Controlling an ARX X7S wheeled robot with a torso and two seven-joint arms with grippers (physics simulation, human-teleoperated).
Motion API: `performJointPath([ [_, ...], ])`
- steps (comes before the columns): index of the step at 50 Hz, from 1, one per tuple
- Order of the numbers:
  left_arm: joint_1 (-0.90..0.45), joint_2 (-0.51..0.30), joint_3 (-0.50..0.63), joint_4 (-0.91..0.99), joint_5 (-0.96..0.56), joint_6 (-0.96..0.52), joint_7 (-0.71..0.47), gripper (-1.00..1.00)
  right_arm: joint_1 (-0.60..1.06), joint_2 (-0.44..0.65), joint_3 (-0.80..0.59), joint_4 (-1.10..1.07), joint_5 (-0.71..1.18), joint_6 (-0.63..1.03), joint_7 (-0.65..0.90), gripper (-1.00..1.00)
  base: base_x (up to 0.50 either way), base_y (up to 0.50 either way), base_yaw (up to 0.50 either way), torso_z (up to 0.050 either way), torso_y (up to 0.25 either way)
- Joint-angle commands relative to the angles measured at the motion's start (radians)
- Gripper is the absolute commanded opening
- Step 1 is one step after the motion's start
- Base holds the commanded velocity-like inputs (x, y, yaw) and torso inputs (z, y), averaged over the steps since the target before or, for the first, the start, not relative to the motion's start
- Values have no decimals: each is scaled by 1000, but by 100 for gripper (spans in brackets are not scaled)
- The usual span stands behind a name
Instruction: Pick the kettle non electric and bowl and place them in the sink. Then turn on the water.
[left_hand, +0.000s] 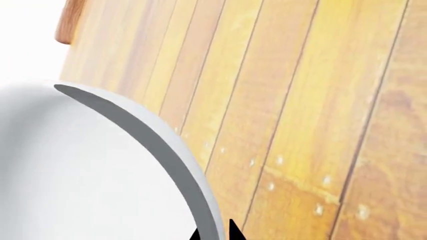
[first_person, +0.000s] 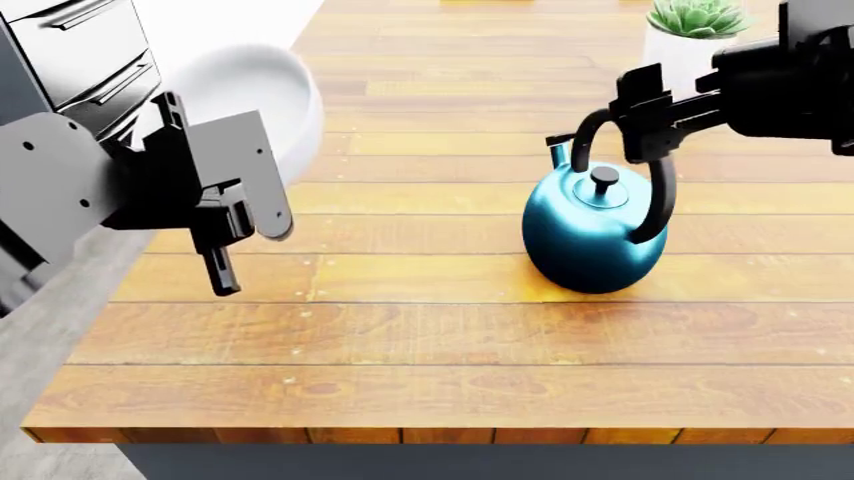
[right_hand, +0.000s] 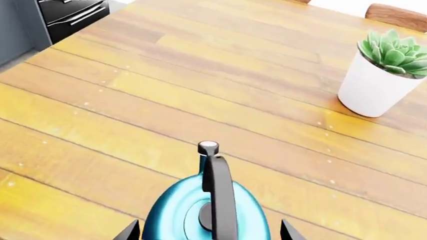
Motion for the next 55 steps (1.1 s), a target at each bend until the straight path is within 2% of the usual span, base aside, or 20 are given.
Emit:
performJointPath([
  [1,0,-4,-12,3,19,11,-15,-100,-35,-23,-31,45,-96,-49,-68,100,0,0,0,0,0],
  [27,14,-17,-14,11,19,22,-18,-100,-96,-82,-90,139,-219,-145,-172,100,0,0,0,0,1],
  [51,28,-11,-11,-2,27,37,-18,-100,-146,-100,-110,180,-247,-185,-201,100,0,0,0,1,1],
  [52,29,-11,-11,-3,27,38,-18,-100,-144,-100,-110,176,-248,-185,-203,-100,0,0,0,0,0],
  [55,30,-10,-11,-5,28,39,-18,-100,-138,-99,-112,171,-252,-184,-205,-100,0,0,0,0,0],
])
